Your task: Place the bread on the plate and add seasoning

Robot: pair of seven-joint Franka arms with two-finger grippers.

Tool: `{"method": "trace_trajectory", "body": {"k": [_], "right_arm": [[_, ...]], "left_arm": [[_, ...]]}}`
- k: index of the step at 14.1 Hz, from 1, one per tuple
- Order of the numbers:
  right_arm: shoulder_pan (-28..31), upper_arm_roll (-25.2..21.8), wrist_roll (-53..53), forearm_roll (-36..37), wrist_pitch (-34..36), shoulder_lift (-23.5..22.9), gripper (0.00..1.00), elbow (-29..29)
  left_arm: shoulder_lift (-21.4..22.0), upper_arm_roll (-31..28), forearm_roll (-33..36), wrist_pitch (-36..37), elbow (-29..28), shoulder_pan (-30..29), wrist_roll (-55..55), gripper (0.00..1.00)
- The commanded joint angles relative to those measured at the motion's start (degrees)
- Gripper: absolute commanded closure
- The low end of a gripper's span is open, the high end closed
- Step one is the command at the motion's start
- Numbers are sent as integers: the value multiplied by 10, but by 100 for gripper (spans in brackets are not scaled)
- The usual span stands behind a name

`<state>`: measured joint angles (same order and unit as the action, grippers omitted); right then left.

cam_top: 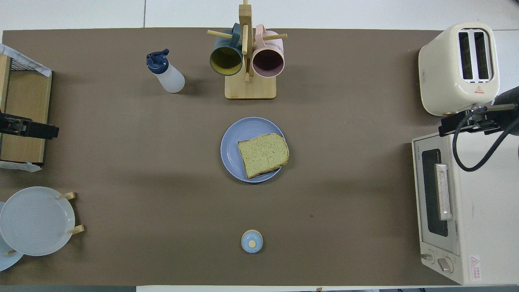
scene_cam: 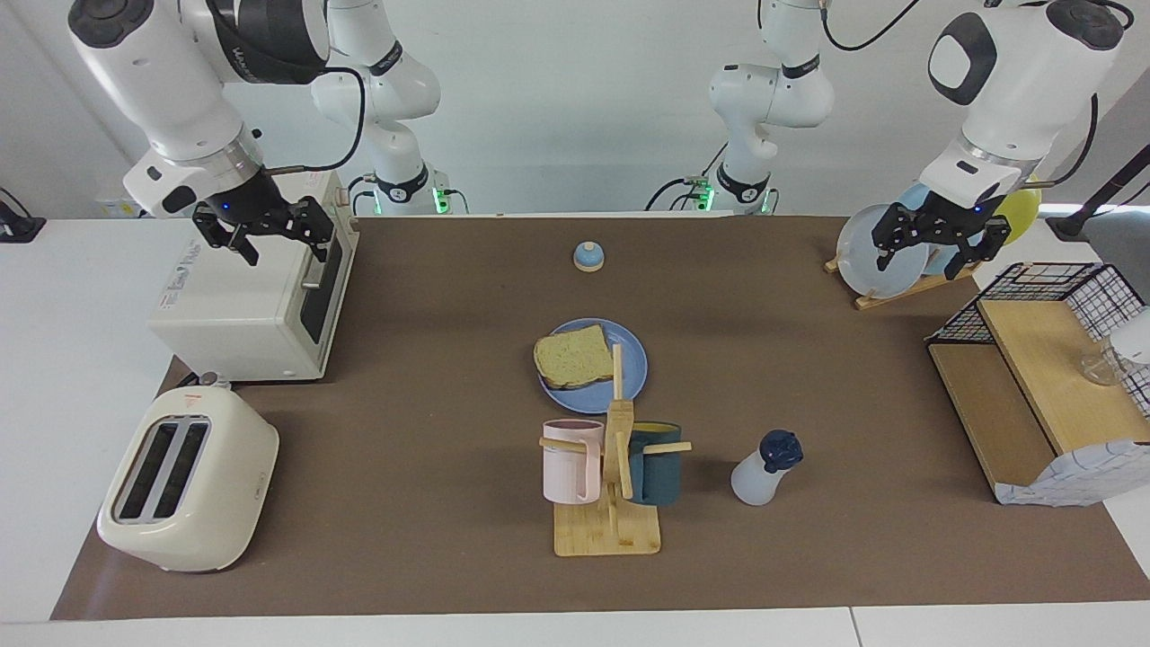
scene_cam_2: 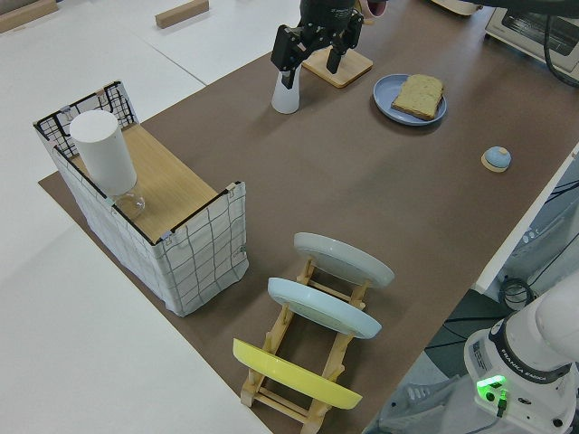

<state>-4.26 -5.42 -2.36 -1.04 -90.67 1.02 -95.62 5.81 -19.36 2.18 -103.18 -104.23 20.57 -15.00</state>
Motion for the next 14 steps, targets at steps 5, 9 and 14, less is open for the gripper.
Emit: {"method": "trace_trajectory", "body": {"k": [5,9,14], "right_arm": [[7,5,7,0,-6,13,0,-14],[7,6,7,0,-6,13,0,-14],[7,5,7,0,-6,13,0,-14]], "left_arm": [[-8,89,-3,59,50,-101,59,0],[-55,173,-7,154,165,-174,57,0],[-13,168,-9,83,67,-171,57,0]]}}
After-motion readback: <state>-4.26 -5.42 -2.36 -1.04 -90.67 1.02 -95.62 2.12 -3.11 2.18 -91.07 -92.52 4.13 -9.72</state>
